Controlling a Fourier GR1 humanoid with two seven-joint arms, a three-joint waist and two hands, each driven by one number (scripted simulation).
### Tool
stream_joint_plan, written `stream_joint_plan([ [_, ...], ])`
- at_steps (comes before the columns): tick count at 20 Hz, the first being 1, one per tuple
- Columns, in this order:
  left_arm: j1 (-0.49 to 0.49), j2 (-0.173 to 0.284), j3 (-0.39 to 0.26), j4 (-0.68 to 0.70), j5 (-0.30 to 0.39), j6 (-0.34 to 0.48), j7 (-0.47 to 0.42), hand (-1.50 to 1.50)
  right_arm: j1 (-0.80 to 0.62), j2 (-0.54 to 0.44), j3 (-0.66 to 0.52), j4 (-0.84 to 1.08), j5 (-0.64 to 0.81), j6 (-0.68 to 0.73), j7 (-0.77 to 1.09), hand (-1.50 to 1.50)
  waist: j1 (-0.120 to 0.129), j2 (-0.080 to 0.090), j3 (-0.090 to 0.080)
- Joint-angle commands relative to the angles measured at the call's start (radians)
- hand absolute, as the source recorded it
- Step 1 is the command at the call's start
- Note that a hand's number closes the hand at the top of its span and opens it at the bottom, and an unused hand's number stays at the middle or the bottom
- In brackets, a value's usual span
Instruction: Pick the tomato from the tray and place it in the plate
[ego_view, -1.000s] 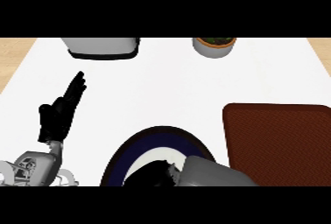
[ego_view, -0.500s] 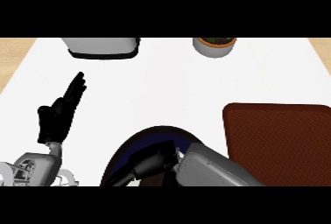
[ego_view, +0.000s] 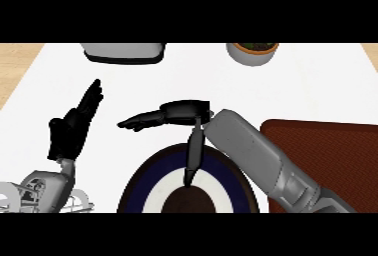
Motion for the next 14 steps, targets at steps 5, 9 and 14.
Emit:
stream_joint_plan([
  [5,-0.076,-0.039,-0.016,0.018,-0.01,-0.016,-0.004,0.0,-0.156,-0.034,-0.057,0.241,0.017,0.166,-0.173,-1.5,0.017,0.027,0.001],
  [9,-0.066,-0.038,-0.026,-0.017,-0.023,-0.013,0.013,0.0,-0.169,-0.053,-0.049,0.28,0.032,0.164,-0.205,-1.5,0.039,0.034,0.002],
  [14,-0.079,-0.026,-0.023,-0.008,-0.015,-0.029,0.021,0.0,-0.194,-0.061,-0.059,0.326,0.015,0.176,-0.2,-1.5,0.053,0.041,0.002],
])
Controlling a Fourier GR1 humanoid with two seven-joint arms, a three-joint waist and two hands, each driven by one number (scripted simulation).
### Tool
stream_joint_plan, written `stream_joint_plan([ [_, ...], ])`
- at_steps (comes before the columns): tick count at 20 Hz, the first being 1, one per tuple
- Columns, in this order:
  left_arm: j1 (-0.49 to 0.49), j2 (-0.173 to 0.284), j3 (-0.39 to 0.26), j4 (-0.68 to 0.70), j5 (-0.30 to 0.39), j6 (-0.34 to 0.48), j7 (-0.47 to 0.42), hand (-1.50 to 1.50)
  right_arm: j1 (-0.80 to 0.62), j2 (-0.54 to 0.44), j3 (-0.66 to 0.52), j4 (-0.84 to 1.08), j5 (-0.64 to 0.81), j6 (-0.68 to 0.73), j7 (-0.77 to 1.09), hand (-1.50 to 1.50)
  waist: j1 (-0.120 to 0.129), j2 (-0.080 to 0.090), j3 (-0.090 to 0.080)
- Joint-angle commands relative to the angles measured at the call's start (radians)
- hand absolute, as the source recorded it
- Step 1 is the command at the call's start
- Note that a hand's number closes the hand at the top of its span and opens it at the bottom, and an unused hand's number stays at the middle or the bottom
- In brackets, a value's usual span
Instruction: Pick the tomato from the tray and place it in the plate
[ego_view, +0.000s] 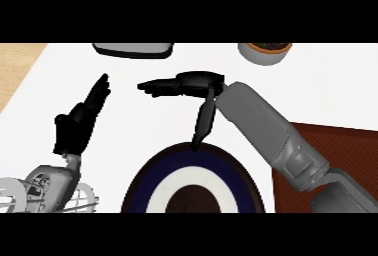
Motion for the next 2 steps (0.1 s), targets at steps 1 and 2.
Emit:
stream_joint_plan([
  [1,-0.03,-0.013,-0.001,-0.008,0.018,-0.017,0.001,0.0,0.009,-0.005,0.006,0.056,0.016,0.13,-0.167,-1.5,0.008,0.012,0.001],
  [2,-0.053,-0.009,0.005,0.03,0.003,-0.016,-0.004,0.0,-0.012,-0.004,0.013,0.061,0.023,0.136,-0.158,-1.5,0.002,0.017,0.0],
])
